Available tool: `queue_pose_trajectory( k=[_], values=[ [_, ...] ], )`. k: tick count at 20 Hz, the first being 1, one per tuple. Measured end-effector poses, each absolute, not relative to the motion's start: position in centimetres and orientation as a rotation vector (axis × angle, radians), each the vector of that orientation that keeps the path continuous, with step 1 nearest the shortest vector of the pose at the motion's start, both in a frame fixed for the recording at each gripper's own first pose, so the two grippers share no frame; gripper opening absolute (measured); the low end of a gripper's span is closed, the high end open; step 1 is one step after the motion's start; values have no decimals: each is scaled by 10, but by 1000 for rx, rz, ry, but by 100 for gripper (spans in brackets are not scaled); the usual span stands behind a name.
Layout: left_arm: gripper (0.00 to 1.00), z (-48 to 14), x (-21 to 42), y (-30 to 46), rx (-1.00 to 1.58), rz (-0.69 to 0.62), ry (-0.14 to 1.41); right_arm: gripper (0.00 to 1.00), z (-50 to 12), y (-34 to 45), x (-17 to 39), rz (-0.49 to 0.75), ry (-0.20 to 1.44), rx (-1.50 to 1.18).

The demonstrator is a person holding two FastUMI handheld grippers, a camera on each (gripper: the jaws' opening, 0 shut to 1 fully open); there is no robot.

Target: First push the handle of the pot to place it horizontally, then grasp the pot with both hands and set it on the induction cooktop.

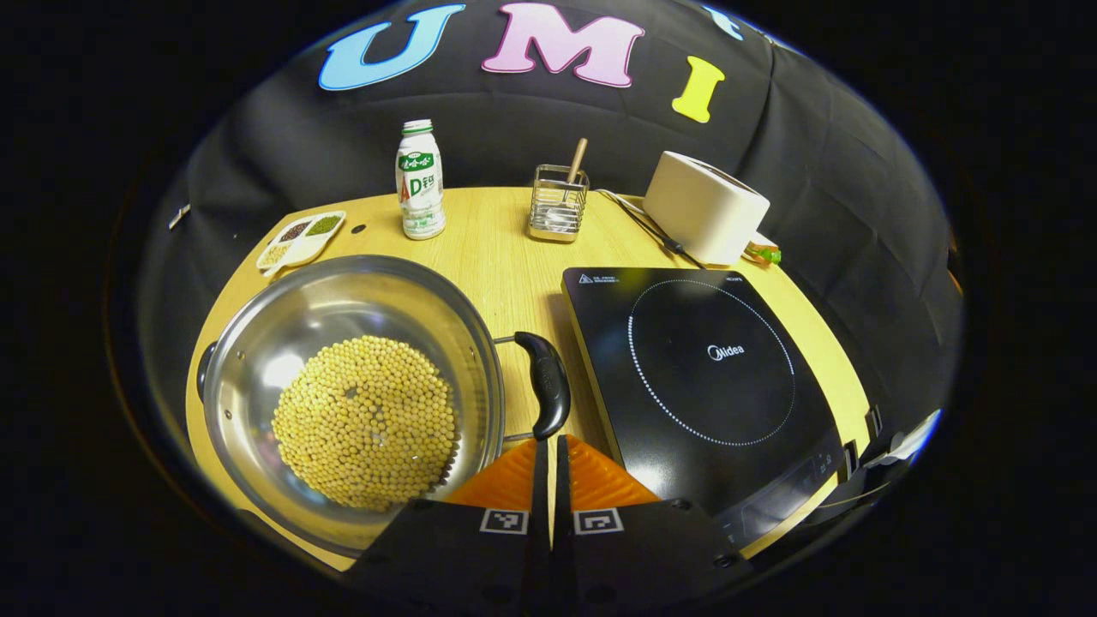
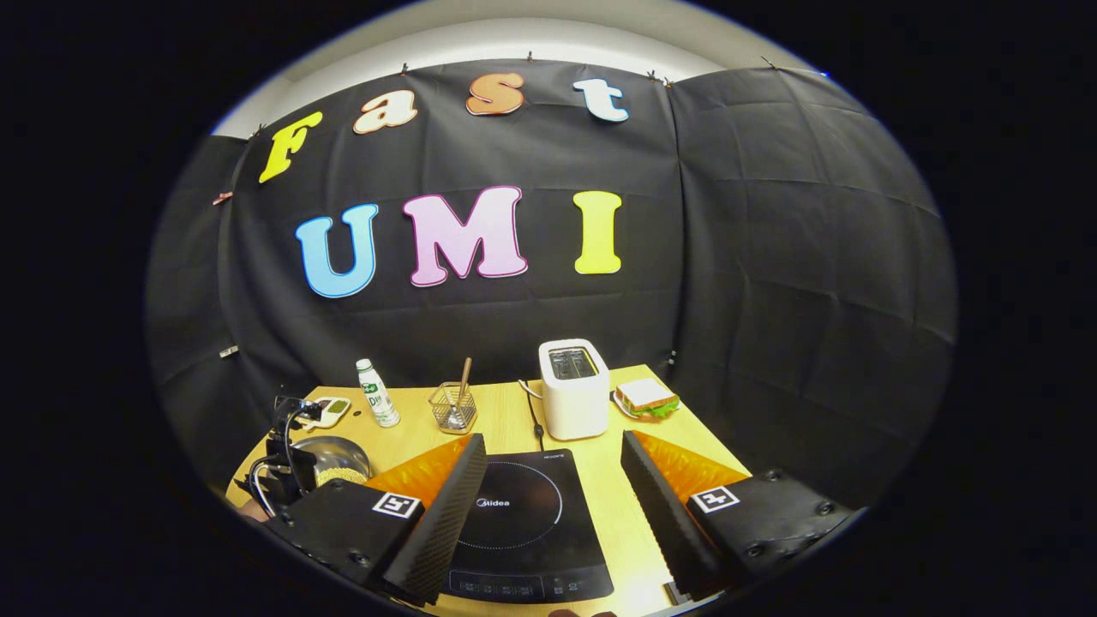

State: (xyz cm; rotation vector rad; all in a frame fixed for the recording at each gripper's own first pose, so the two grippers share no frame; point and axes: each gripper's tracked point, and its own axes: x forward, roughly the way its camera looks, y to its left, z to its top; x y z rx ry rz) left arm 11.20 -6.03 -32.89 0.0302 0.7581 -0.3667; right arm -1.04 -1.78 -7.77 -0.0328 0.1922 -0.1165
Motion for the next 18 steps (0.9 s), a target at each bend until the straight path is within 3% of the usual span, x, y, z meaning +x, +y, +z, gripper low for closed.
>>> queue_pose_trajectory(
  k=[10,12,15,17,18],
  values=[
    [5,-288,92,-57,-41,-390,616,99,-98,-5,-7,-57,255,-70],
    [20,-267,82,-47,-70,-394,564,99,-104,6,-3,-32,281,-44],
    [61,-232,76,-21,-120,-390,481,99,-116,37,6,32,314,-51],
    [95,-216,76,6,-120,-360,451,98,-127,72,13,112,352,-45],
    [99,-207,76,21,-112,-336,432,98,-133,93,16,162,369,-35]
  ],
)
